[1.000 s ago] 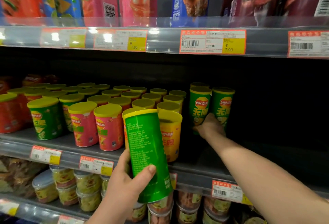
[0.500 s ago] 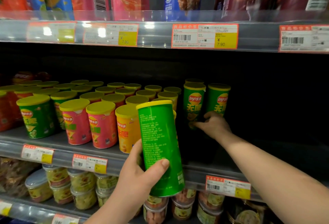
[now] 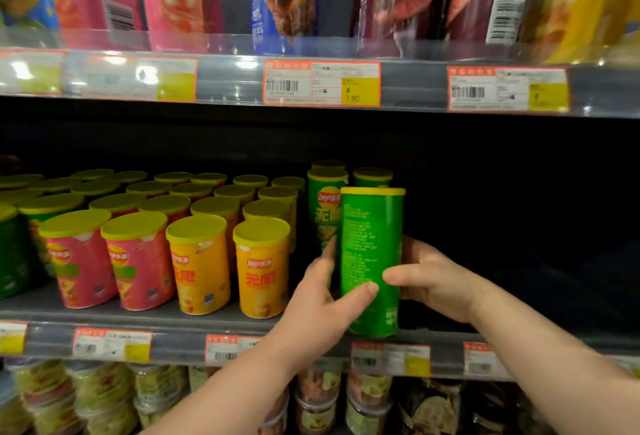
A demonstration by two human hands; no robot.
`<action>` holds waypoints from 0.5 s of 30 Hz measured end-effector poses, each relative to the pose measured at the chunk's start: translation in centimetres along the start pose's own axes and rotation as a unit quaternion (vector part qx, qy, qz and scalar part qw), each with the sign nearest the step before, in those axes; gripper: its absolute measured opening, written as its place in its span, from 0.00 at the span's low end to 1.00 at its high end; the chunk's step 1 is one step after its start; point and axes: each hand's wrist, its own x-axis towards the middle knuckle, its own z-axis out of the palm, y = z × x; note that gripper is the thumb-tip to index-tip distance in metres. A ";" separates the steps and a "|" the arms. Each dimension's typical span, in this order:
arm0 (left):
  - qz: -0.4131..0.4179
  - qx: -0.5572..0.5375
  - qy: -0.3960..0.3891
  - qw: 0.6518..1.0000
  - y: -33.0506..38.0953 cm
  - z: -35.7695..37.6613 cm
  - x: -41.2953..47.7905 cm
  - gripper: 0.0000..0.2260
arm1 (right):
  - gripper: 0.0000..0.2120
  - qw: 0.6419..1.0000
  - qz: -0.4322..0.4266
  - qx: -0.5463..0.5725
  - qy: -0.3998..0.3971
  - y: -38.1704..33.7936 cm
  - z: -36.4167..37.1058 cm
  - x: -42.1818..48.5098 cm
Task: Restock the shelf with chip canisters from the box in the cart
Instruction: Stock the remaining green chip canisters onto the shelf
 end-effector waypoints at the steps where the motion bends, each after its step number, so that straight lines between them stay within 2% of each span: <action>1: 0.004 0.079 0.003 0.997 -0.2 -0.3 0.3 0.21 | 0.35 0.999 -0.004 -0.017 0.040 0.4 -0.5 0.3; 2: 0.006 0.174 -0.005 0.985 -0.5 -0.6 0.6 0.25 | 0.36 0.995 -0.003 -0.047 0.086 0.8 -0.9 0.8; 4: -0.007 0.367 -0.045 0.929 -1.6 -1.0 1.1 0.36 | 0.34 0.975 0.013 -0.116 0.190 1.5 -1.6 2.0; 7: -0.014 0.570 -0.129 0.811 -2.4 -0.8 1.0 0.33 | 0.33 0.947 0.024 -0.182 0.263 2.3 -2.1 4.0; 8: -0.004 0.597 -0.139 0.790 -2.5 -0.8 0.9 0.32 | 0.33 0.941 0.019 -0.198 0.273 2.7 -2.2 4.6; 11: -0.005 0.608 -0.143 0.781 -2.7 -0.9 1.0 0.31 | 0.37 0.920 0.017 -0.242 0.308 3.5 -2.2 6.2; 15: 0.006 0.617 -0.138 0.775 -2.7 -0.7 0.7 0.31 | 0.42 0.931 0.054 -0.238 0.272 3.6 -2.0 6.6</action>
